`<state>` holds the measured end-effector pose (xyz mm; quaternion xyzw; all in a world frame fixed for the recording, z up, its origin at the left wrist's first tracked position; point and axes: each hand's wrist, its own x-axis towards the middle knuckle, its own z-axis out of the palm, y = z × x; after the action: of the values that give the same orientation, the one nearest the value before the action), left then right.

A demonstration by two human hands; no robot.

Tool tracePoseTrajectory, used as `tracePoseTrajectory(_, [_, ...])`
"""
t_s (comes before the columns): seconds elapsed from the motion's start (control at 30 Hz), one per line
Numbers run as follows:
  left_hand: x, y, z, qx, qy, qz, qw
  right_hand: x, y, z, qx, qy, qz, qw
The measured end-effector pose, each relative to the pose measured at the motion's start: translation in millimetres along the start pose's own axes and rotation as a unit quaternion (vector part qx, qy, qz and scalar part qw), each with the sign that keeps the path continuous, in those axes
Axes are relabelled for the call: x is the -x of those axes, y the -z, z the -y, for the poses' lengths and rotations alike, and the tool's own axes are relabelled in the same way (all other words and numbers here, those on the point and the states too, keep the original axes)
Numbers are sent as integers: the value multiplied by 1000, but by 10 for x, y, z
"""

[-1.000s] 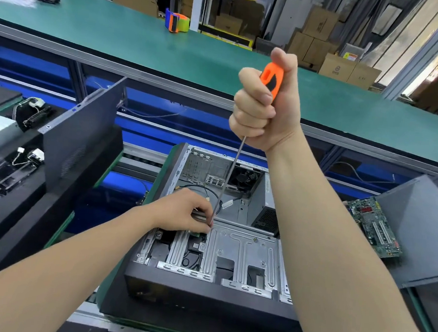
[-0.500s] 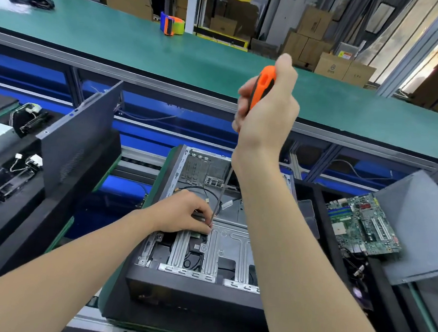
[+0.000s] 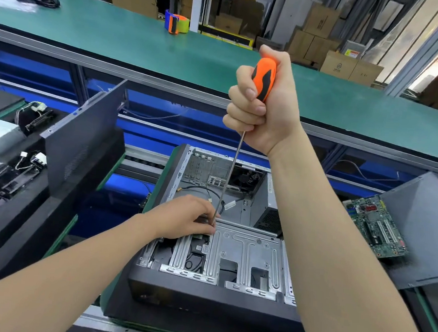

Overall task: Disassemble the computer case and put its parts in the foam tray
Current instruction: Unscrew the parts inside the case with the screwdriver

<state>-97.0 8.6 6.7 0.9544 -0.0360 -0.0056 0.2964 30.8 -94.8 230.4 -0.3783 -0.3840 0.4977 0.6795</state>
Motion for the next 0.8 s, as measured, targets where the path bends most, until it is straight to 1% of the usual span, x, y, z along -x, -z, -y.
tracePoseTrajectory(0.1, [20,-19,-26,-65,-1,6,998,-1,-11,13,6,5,-14,1000])
tracePoseTrajectory(0.2, [26,-37,-63,-97,12,27,995,8,-41,30,8,10,-31,999])
tracePoseTrajectory(0.3, [-1,-49,-92,-95,42,41,994,25,-66,83,14,20,-49,998])
tracePoseTrajectory(0.4, [-19,-75,-73,-79,66,36,994,52,-88,131,25,40,-73,996])
tracePoseTrajectory(0.53, [-70,-102,-32,-67,94,-13,993,139,-110,212,35,78,-101,991])
tracePoseTrajectory(0.67, [-87,-152,-33,-50,123,-57,990,237,-155,253,66,111,-111,985])
tracePoseTrajectory(0.73, [-93,-143,-77,-10,123,-93,988,287,-174,249,81,121,-121,982])
tracePoseTrajectory(0.8, [-104,-109,-161,62,126,-136,981,341,-179,243,103,120,-139,978])
